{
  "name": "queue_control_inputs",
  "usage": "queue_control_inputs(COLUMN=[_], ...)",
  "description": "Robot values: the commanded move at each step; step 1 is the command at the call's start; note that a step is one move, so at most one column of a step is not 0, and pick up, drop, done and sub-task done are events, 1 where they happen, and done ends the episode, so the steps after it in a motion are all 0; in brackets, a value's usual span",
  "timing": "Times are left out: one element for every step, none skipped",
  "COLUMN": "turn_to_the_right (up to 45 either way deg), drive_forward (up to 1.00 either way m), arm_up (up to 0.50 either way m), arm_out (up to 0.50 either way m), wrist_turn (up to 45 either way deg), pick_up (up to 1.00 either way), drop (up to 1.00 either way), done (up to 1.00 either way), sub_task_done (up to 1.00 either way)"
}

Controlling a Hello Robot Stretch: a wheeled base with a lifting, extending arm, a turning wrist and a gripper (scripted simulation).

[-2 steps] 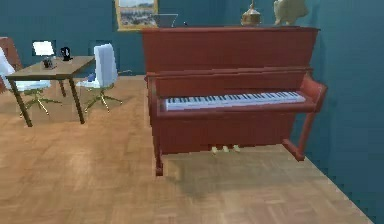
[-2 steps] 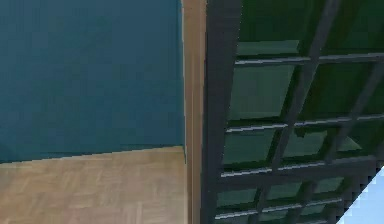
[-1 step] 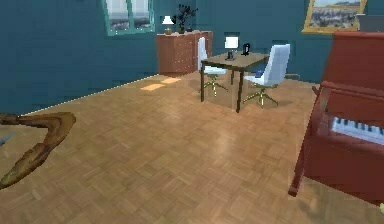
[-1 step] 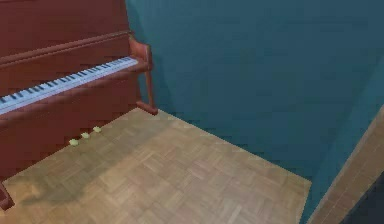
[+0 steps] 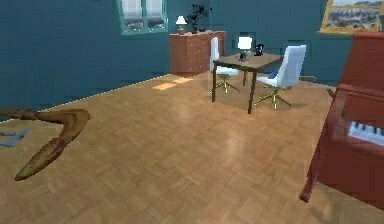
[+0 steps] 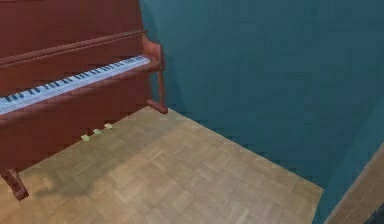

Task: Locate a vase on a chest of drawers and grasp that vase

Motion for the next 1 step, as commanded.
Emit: queue_control_inputs(turn_to_the_right=[0.0], drive_forward=[0.25], arm_up=[0.0], arm_out=[0.0], wrist_turn=[0.0], pick_up=[0.0], drop=[0.0], done=[0.0], sub_task_done=[0.0])
